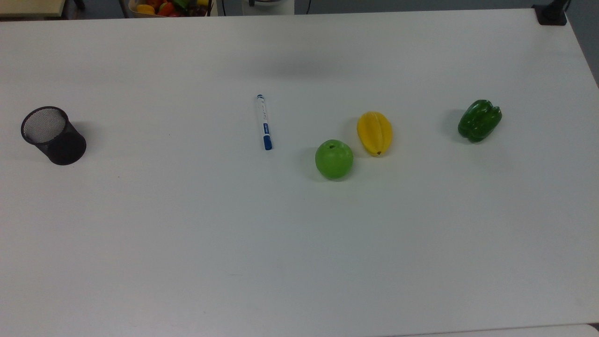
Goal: Place marker
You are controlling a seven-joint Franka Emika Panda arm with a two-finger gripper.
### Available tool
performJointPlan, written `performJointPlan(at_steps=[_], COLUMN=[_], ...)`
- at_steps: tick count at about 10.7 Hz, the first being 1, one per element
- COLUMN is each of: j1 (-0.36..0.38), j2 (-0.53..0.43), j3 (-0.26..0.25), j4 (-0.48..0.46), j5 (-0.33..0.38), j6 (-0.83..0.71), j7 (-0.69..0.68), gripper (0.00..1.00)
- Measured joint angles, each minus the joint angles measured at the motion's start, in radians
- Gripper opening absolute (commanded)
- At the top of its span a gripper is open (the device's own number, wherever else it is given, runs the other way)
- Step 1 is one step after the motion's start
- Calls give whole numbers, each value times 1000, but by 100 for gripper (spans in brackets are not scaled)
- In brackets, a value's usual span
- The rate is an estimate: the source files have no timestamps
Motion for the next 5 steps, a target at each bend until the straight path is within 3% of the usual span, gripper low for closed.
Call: performJointPlan(at_steps=[5], j1=[4], j2=[0], j3=[0], j4=[-5], j5=[0], j6=[0], j7=[0], gripper=[100])
